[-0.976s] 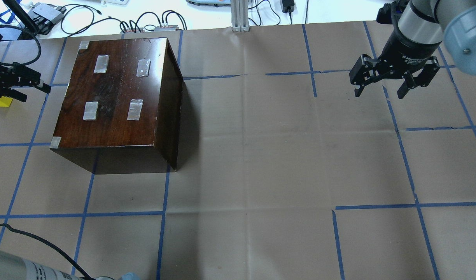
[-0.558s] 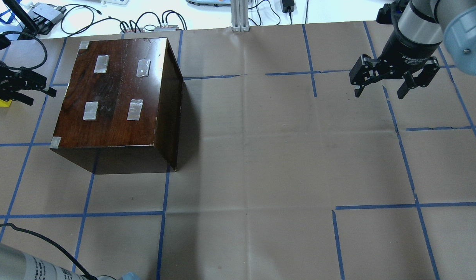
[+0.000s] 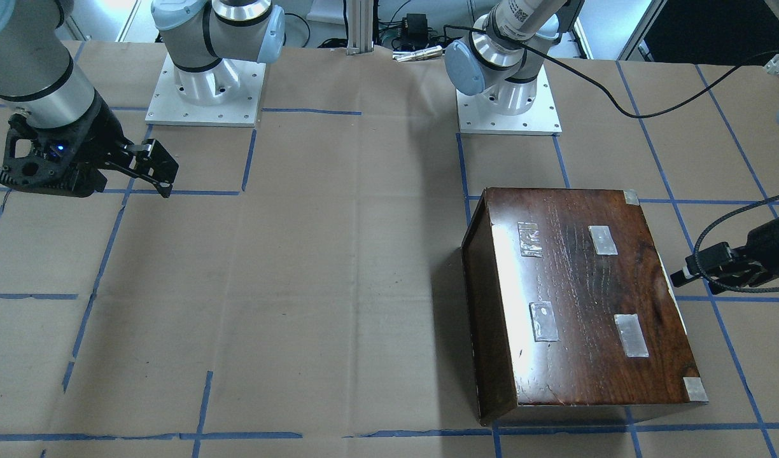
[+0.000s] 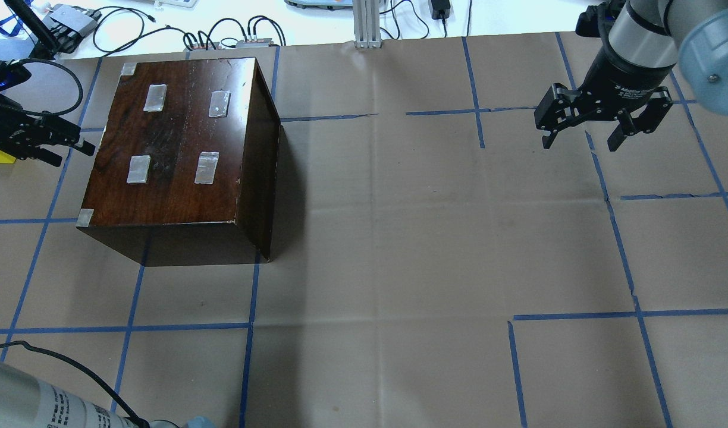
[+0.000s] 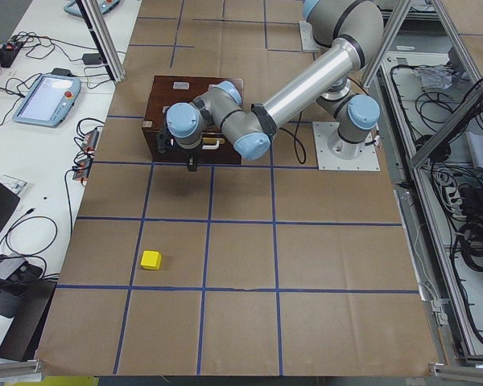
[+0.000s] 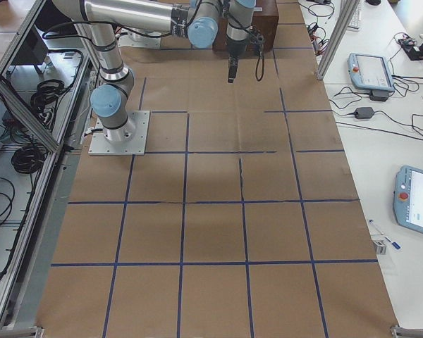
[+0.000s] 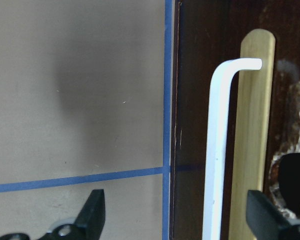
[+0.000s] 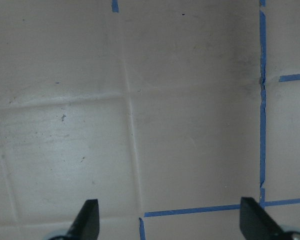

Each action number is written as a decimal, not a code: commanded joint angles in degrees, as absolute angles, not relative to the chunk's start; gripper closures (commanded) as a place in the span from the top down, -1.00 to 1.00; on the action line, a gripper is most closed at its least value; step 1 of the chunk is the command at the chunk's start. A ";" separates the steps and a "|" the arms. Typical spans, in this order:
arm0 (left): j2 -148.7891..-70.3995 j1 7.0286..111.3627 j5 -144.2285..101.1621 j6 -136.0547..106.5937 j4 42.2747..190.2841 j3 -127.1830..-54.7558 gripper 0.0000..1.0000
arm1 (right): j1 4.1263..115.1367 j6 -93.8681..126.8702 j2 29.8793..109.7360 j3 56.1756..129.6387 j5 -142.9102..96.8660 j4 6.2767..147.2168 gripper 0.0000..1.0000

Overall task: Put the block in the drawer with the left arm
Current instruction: 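Close the left gripper on the white drawer handle, then pull the drawer outward from the box with the left gripper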

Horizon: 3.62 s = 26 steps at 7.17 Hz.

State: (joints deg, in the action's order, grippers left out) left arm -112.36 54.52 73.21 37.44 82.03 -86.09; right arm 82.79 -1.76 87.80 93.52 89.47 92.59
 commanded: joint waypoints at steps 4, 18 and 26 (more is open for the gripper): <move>-114.00 56.43 73.56 37.97 81.83 -85.61 0.98 | 82.79 -1.76 87.80 93.52 89.47 92.55 1.00; -115.93 55.81 75.50 37.88 81.56 -84.73 0.98 | 82.79 -1.76 87.80 93.52 89.47 92.64 1.00; -116.10 52.56 79.54 37.88 79.20 -84.20 0.98 | 82.79 -1.76 87.80 93.52 89.47 92.64 1.00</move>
State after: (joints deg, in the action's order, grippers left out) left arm -116.04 52.60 78.75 37.95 79.92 -84.17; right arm 82.79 -1.76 87.80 93.49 89.47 92.61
